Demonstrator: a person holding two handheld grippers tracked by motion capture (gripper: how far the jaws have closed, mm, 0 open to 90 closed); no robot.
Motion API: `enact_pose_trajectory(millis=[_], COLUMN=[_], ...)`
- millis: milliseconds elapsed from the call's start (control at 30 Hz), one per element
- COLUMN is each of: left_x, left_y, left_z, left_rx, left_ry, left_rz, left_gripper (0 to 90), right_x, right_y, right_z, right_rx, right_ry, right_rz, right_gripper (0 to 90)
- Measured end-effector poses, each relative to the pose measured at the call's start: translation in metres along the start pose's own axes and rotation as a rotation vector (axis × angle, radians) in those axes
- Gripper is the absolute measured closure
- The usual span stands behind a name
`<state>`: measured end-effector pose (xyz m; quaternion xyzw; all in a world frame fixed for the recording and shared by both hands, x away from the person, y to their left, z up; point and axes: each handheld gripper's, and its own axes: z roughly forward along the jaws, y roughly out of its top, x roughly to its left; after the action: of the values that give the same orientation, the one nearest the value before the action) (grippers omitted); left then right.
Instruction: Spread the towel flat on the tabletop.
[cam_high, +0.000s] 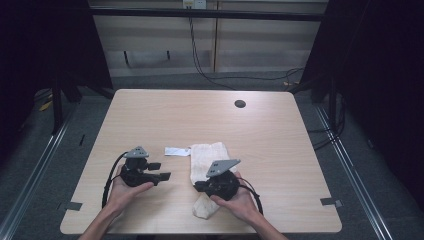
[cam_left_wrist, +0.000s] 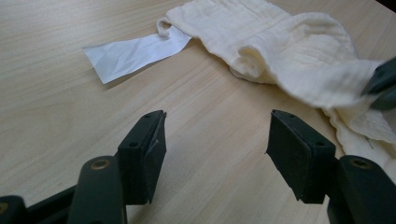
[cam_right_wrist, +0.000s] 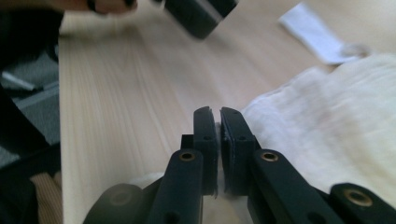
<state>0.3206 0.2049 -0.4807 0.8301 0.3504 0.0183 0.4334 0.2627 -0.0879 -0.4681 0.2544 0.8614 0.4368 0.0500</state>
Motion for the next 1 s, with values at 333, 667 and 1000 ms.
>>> enact_pose_trajectory(millis=[333, 667, 1000], left_x=[-0.008, -0.012, -0.037], left_y=[0.002, 0.01, 0.03], left_z=[0.004, 0.006, 0.025], left_rx=[0.006, -0.018, 0.018], left_ry=[-0.015, -0.009, -0.084], left_rz=[0.025, 0.039, 0.121], left_gripper=[37.9, 43.3, 51.1], right_x=[-0.024, -0.043, -0.048], right_y=[0.006, -0.006, -0.044], right_z=[-0.067, -0.114, -0.122], right_rx=[-0.15, -0.197, -0.111], right_ry=[-0.08, -0.193, -0.235], right_rz=[0.064, 0.109, 0.151], right_gripper=[86.5, 86.5, 86.5])
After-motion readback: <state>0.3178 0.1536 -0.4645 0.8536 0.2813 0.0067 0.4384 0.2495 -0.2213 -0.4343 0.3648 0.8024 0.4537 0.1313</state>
